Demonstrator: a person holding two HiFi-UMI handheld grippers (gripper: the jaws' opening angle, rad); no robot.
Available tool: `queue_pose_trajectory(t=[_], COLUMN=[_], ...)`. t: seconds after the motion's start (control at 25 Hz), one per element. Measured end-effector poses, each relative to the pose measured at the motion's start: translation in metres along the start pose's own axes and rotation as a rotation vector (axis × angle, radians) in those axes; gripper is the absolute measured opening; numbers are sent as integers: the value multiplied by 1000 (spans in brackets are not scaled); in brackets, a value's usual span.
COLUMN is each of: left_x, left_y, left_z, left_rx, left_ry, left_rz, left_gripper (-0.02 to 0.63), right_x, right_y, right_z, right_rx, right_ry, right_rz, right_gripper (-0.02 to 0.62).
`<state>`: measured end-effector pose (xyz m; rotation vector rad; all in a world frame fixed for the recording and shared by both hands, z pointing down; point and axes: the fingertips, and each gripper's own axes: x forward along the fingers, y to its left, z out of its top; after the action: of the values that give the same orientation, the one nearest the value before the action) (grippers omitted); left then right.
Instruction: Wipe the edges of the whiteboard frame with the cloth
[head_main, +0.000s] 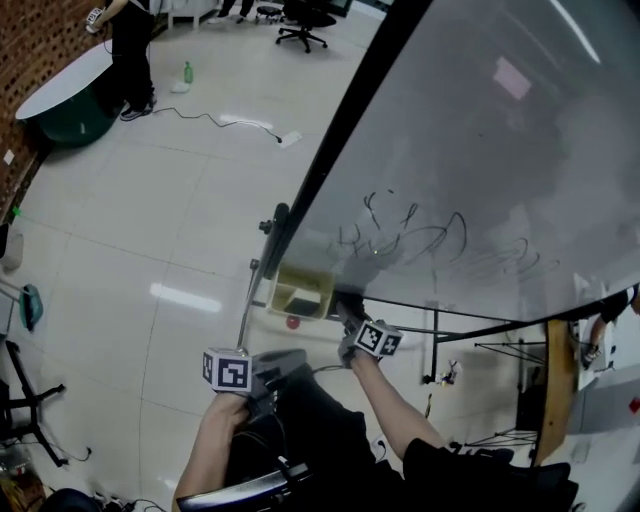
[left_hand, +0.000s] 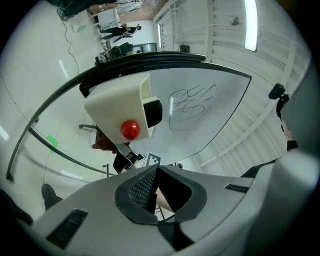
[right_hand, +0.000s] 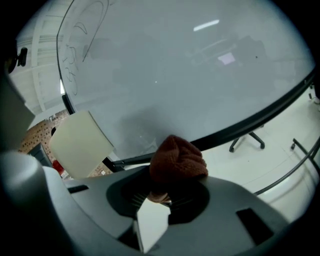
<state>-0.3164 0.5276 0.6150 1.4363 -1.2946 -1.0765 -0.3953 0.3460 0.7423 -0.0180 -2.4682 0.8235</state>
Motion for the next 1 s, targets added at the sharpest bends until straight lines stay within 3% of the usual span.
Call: queue_pose_trajectory(t=[0.24,0.44,0.72,1.0], left_x=[-6,-15,-21,-22], left_y=[7,22,43,40], left_z=[2,24,38,49], left_rx=[-46,-38,-2,-15], left_ry=[25,41,135,260], left_rz=[-3,57,122,83], left_gripper=[-3,-3,-3,-3], right_x=[8,14,15,18], right_y=[15,27,27,39], right_z=[-5,-11,-13,-17], right_rx=[24,20,23,103], right_ry=[-24,-55,-125,-179], right_rz=[3,42,96,92], right_gripper=[96,96,95,95])
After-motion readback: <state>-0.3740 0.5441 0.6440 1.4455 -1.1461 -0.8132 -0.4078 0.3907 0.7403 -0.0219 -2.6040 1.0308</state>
